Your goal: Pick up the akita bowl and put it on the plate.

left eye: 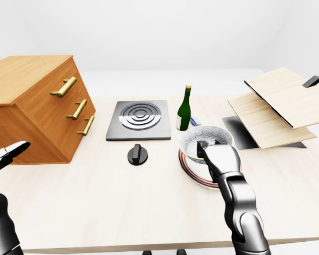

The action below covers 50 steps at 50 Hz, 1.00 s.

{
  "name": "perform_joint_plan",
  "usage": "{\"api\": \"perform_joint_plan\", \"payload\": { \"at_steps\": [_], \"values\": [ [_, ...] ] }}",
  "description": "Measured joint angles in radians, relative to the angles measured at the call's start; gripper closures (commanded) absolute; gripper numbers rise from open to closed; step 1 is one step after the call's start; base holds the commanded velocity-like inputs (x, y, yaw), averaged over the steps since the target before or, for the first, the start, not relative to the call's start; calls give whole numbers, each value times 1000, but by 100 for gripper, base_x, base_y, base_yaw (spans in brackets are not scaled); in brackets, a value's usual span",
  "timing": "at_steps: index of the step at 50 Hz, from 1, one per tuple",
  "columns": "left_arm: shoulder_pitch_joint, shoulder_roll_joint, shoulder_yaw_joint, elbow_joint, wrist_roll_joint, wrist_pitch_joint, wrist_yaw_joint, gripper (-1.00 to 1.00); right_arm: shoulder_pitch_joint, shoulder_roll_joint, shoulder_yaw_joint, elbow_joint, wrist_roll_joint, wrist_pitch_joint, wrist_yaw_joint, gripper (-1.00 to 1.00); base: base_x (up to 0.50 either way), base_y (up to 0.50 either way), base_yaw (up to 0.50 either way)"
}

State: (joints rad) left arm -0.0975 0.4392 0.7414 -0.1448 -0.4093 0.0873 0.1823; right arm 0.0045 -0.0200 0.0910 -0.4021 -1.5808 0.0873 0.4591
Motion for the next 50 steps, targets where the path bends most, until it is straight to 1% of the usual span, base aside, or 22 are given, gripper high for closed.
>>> {"api": "perform_joint_plan", "payload": {
  "at_steps": [29, 36, 50],
  "values": [
    [-9, 3, -18, 48, 7, 0, 5, -100, 7, -15, -45, -12, 23, 0, -2, 100, 0, 0, 0],
    [-13, 5, -24, 67, 8, 0, 5, -100, -17, -21, -53, 20, 33, 0, -17, 100, 0, 0, 0],
    [-4, 3, -15, 36, 3, 0, 7, -100, -84, -48, -81, 128, 72, 0, -65, 100, 0, 0, 0]
  ]
}}
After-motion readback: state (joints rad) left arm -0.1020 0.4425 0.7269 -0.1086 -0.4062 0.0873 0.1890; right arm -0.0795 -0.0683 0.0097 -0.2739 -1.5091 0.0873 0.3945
